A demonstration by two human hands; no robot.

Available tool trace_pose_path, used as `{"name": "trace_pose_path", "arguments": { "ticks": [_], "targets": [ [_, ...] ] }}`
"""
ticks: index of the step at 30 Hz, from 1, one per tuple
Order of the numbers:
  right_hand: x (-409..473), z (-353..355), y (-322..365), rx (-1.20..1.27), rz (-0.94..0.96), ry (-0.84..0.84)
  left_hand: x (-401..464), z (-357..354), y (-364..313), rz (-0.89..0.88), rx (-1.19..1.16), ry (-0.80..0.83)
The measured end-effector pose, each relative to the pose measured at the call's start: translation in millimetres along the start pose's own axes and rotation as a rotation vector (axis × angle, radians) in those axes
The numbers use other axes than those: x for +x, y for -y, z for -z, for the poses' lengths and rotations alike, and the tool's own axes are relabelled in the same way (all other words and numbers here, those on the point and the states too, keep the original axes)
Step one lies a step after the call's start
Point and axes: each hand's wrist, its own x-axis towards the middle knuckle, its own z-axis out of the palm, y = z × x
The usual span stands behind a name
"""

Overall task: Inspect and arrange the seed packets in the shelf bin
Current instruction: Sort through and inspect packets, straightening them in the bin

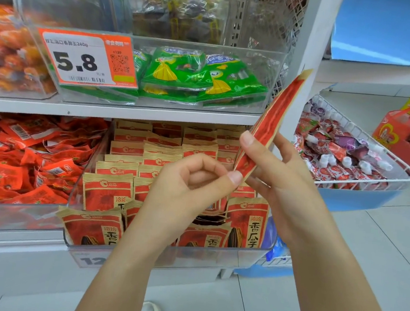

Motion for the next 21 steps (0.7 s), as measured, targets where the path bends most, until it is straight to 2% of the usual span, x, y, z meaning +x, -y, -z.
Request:
{"name": "trace_pose_path", "arguments": {
  "ticks": [16, 21],
  "targets": [
    [2.6, -0.5, -1.9, -0.068, 0.042, -0.048, 2.2, 2.2, 4.3, -0.051, 0.037, 0.002],
    [5.1, 3.8, -0.5, -0.117, 0.070, -0.106, 0.8, 5.4, 6.1, -0.074, 0.079, 0.092]
  ]
}}
